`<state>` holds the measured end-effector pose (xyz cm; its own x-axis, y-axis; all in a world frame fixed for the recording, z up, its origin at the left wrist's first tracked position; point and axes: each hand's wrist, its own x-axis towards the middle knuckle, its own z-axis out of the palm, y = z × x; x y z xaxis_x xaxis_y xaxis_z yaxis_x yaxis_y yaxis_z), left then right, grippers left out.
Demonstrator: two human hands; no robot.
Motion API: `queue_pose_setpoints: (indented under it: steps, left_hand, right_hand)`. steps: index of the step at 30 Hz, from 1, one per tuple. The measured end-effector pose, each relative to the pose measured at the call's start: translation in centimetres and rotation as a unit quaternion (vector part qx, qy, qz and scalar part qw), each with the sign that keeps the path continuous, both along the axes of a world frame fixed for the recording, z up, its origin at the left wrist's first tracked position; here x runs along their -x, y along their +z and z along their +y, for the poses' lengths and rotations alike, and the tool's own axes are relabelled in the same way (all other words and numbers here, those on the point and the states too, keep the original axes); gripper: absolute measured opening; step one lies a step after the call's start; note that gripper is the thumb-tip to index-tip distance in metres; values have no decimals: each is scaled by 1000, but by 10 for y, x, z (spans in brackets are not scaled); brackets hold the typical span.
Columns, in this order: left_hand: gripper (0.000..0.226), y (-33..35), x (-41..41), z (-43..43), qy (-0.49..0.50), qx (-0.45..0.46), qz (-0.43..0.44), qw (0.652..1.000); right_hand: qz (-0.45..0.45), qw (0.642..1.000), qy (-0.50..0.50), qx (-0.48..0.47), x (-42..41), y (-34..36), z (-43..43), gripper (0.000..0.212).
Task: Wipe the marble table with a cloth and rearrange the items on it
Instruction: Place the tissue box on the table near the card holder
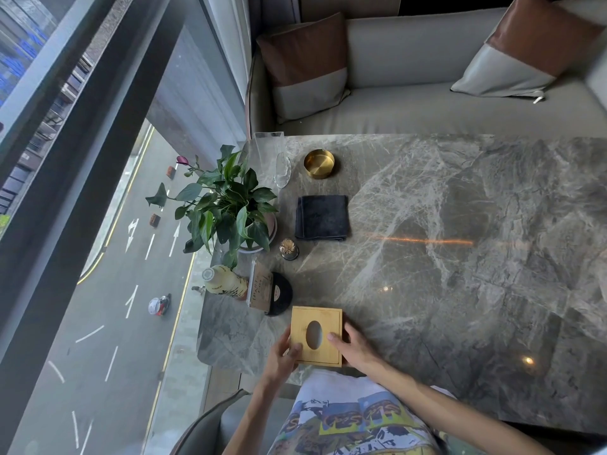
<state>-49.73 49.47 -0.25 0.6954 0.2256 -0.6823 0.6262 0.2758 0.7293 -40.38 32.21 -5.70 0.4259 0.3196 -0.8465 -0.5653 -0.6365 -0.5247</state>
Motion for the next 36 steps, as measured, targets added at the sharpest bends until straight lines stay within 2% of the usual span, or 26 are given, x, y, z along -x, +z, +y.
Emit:
queue_pose_setpoints:
  steps: [4, 6, 10, 12, 17, 21, 24, 27, 30, 31, 34, 36]
  left_hand:
    - [48, 1, 1, 1, -3, 8, -4, 1000]
    - [49, 3, 1, 1, -5, 8, -3, 1000]
    - [70, 4, 2, 3, -6, -1, 0, 1000]
    - [73, 3, 1, 3, -2, -8, 8, 1000]
    - [51, -1, 3, 2, -9, -2, 2, 1000]
    - [64, 3, 1, 2, -8, -7, 11, 1000]
    - [52, 4, 1, 1, -18, -18, 18, 1000]
    - [47, 4, 3, 0, -24, -20, 27, 999]
    - [52, 4, 2, 2, -22, -24, 35, 999]
    - [55, 6, 1, 1, -18, -26, 40, 999]
    - [73, 7, 0, 2, -15, -30, 50, 998]
    - [68, 6, 0, 2, -12, -34, 47, 998]
  right_hand:
    - [3, 1000, 4, 0, 3, -23, -2, 112]
    - [6, 1000, -2, -3, 5, -39, -4, 117]
    - [13, 1000, -5, -3, 9, -58, -6, 115]
    - [11, 1000, -8, -5, 8, -54, -6, 114]
    - [-4, 1000, 3, 0, 4, -23, -2, 115]
    - [1, 1000, 5, -9, 5, -41, -7, 114]
    - [13, 1000, 1, -18, 6, -53, -13, 108]
    - [16, 1000, 6, -17, 0, -14, -8, 99]
    - [2, 1000, 13, -20, -6, 47, 6, 60]
    - [-3, 1000, 12, -22, -6, 52, 7, 56]
    - [2, 1000, 2, -19, -8, 62, 8, 65]
    - [20, 1000, -4, -23, -9, 65, 7, 66]
